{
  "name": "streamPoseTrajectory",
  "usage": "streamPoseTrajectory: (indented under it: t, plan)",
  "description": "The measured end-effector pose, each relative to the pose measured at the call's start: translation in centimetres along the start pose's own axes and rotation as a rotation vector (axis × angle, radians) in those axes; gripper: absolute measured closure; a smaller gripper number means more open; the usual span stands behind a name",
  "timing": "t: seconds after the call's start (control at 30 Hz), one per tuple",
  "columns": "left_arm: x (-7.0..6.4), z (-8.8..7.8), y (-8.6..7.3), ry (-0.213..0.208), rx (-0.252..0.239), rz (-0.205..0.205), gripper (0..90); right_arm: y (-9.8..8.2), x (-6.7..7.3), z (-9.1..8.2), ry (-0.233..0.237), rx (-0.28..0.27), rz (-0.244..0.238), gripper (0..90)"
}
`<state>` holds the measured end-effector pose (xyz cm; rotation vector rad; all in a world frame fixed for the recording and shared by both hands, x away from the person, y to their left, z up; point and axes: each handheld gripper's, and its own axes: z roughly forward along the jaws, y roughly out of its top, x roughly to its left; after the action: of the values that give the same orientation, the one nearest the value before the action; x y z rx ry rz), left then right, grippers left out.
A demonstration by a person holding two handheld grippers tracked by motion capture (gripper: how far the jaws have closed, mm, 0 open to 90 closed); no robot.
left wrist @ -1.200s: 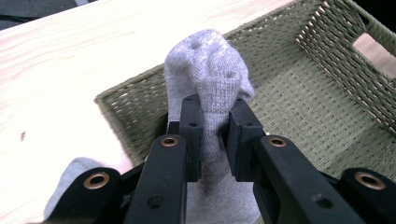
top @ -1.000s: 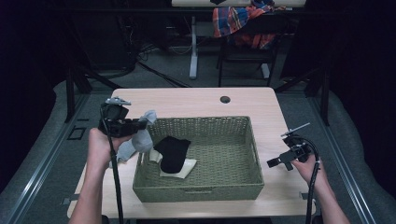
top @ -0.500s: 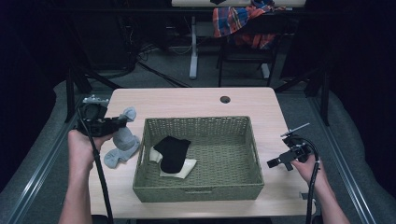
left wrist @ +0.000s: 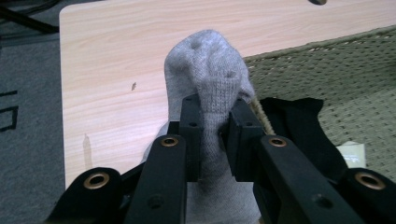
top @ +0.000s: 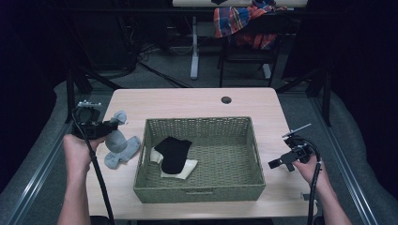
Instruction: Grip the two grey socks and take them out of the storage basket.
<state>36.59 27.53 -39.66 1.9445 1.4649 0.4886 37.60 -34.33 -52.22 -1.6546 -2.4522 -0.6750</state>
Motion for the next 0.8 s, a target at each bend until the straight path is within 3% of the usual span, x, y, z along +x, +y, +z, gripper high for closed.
streamPoseTrajectory:
  t: [0.2, 0.27, 0.47, 0.8]
  plan:
    - [0.9, 1.0, -0.6, 0.012, 0.019, -0.022, 78.9, 0.1, -0.2, -0.2, 0.001, 0.025, -0.020, 5.8]
    - [1.2, 1.3, -0.9, 0.019, 0.017, -0.030, 78.9, 0.0, 0.0, 0.0, -0.002, -0.001, 0.003, 5.8]
    - [1.6, 2.5, -1.4, 0.029, 0.033, -0.048, 78.9, 0.0, 0.0, 0.0, -0.001, 0.001, 0.001, 5.8]
    - [2.1, 4.9, -2.4, 0.037, 0.103, -0.052, 78.9, 0.1, -0.1, -0.1, 0.002, 0.021, -0.016, 5.8]
